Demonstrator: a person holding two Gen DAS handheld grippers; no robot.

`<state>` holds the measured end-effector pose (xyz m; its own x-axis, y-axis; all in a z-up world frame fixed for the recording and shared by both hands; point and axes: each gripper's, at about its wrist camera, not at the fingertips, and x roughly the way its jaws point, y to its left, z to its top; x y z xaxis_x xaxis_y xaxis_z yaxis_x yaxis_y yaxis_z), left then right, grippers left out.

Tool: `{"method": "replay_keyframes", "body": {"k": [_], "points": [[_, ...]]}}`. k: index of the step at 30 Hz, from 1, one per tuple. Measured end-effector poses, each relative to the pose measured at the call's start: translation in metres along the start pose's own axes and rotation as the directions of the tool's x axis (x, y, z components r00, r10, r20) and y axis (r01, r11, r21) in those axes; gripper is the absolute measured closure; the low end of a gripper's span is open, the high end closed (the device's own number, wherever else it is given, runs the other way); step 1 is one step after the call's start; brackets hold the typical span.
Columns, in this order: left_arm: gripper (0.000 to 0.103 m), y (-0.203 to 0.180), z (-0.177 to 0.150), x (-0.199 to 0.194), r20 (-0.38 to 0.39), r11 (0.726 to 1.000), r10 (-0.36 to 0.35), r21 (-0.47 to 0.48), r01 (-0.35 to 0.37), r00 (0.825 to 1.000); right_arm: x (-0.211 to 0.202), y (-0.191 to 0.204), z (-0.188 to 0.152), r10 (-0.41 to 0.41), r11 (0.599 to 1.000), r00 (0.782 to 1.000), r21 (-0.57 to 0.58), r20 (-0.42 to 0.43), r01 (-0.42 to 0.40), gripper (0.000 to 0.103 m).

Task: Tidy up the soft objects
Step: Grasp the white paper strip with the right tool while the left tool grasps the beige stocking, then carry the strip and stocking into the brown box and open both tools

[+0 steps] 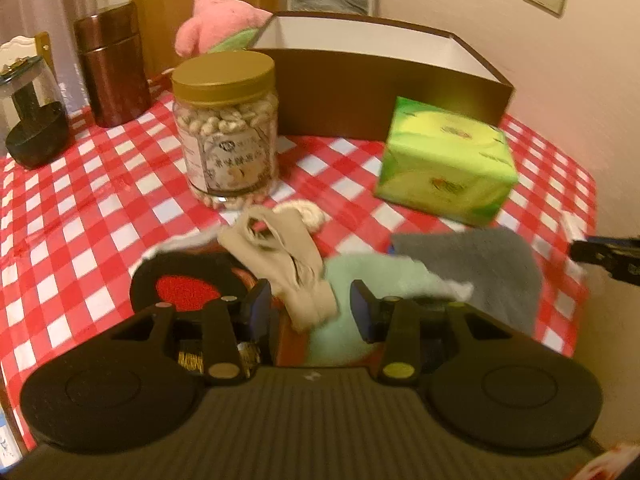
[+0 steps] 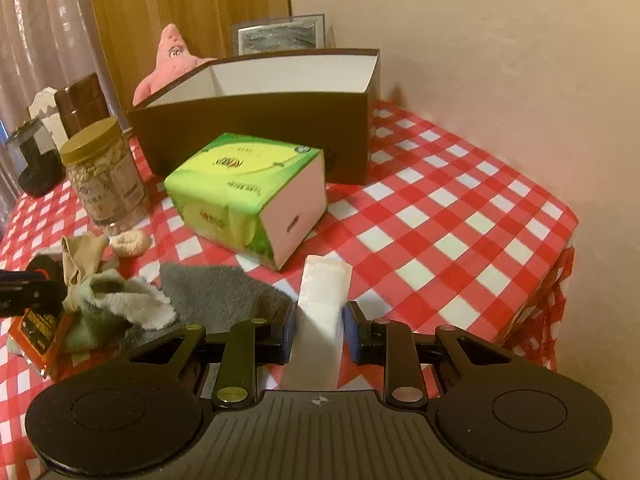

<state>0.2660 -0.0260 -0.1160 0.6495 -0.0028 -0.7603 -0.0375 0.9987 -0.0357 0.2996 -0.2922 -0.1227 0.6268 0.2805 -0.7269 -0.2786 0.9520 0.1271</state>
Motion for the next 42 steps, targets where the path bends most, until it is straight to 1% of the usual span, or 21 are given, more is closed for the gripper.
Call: {"method": "replay_keyframes", "body": {"k": [4, 8, 11, 12, 13, 14, 15, 16, 18, 21, 26, 32, 38, 42], "points": [[0.063, 0.003, 0.009, 0.014, 0.014, 0.999, 0.038, -0.032, -0.037, 0.999, 0.002, -0.01, 0.005, 0.0, 1.0, 1.0, 0.01, 0.005, 0.0, 0.076], [0.063, 0.007, 0.013, 0.028, 0.008, 0.995, 0.059, -0.083, -0.059, 0.998, 0.009, -0.023, 0.013, 0.011, 1.0, 1.0, 0.004, 0.005, -0.011, 0.076], [0.064, 0.007, 0.014, 0.039, -0.002, 0.989, 0.094, -0.112, -0.094, 0.996, 0.016, -0.033, 0.019, 0.027, 1.0, 1.0, -0.013, -0.003, -0.027, 0.076], [0.066, 0.006, 0.014, 0.042, -0.007, 0.987, 0.11, -0.118, -0.11, 0.994, 0.018, -0.037, 0.021, 0.032, 0.999, 0.999, -0.017, -0.009, -0.032, 0.076], [0.072, 0.006, 0.014, 0.045, -0.014, 0.984, 0.123, -0.126, -0.124, 0.992, 0.019, -0.041, 0.024, 0.04, 0.999, 0.999, -0.019, -0.011, -0.04, 0.076], [0.075, 0.006, 0.014, 0.047, -0.018, 0.982, 0.13, -0.138, -0.131, 0.991, 0.02, -0.045, 0.026, 0.05, 0.999, 0.999, -0.021, -0.012, -0.05, 0.076], [0.081, 0.006, 0.014, 0.049, -0.017, 0.98, 0.132, -0.148, -0.133, 0.991, 0.022, -0.05, 0.029, 0.06, 0.998, 0.998, -0.025, -0.014, -0.06, 0.076], [0.09, 0.006, 0.014, 0.049, -0.015, 0.978, 0.137, -0.156, -0.137, 0.991, 0.023, -0.053, 0.032, 0.07, 0.997, 0.997, -0.03, -0.016, -0.07, 0.076], [0.097, 0.005, 0.014, 0.048, -0.004, 0.976, 0.144, -0.165, -0.142, 0.99, 0.026, -0.06, 0.037, 0.092, 0.995, 0.996, -0.035, -0.02, -0.093, 0.076], [0.099, 0.001, 0.015, 0.041, 0.023, 0.975, 0.151, -0.17, -0.145, 0.988, 0.029, -0.072, 0.046, 0.127, 0.991, 0.992, -0.043, -0.027, -0.128, 0.076], [0.099, -0.005, 0.021, 0.025, 0.054, 0.972, 0.168, -0.177, -0.156, 0.984, 0.036, -0.089, 0.059, 0.155, 0.985, 0.987, -0.077, -0.037, -0.157, 0.076], [0.099, -0.022, 0.04, 0.008, 0.104, 0.972, 0.193, -0.156, -0.176, 0.976, 0.049, -0.111, 0.08, 0.162, 0.98, 0.986, -0.114, -0.028, -0.164, 0.076], [0.099, -0.036, 0.069, 0.003, 0.161, 0.971, 0.213, -0.145, -0.19, 0.964, 0.062, -0.13, 0.118, 0.18, 0.974, 0.983, -0.147, 0.026, -0.175, 0.076], [0.099, -0.04, 0.098, 0.002, 0.207, 0.971, 0.218, -0.148, -0.189, 0.954, 0.07, -0.135, 0.15, 0.217, 0.964, 0.973, -0.173, 0.075, -0.202, 0.076]]}}
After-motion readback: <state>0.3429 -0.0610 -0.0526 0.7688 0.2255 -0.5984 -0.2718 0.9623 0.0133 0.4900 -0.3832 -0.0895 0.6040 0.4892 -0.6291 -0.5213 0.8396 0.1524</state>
